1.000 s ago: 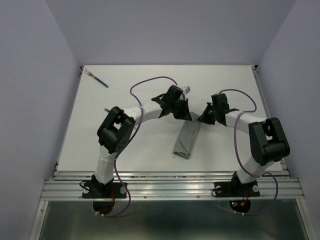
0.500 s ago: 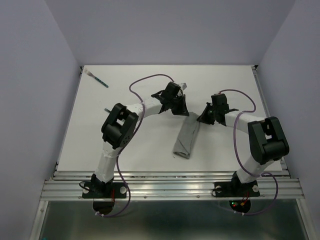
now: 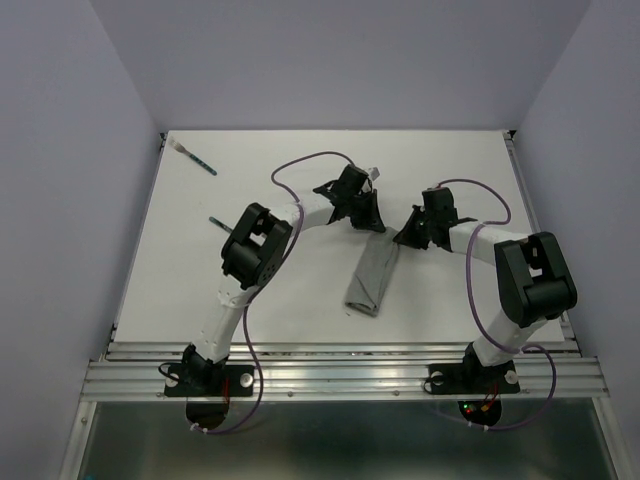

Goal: Fold the napkin into a case and place the utensils inside
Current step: Smooth out the smaller rectangle-folded napkin at the center of the board, then pick up the top corner of the smaller rectangle folded napkin from the center of the board.

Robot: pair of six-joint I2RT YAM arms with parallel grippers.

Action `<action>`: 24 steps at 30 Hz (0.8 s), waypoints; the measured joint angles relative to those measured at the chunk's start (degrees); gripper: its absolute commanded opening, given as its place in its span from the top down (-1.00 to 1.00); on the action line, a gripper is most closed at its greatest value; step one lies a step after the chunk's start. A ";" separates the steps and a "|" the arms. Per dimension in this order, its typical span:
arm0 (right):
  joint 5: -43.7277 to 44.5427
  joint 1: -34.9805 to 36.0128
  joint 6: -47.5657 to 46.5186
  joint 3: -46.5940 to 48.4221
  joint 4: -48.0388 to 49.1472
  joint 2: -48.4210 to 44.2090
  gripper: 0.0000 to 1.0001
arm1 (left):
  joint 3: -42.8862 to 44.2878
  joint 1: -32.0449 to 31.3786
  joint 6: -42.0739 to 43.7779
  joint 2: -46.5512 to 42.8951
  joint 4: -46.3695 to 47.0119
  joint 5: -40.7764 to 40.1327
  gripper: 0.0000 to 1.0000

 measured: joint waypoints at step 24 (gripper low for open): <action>2.84 -7.91 -1.90 -3.98 -3.19 -12.13 -0.12 | 0.55 -3.80 3.67 -4.33 -6.38 -11.89 0.70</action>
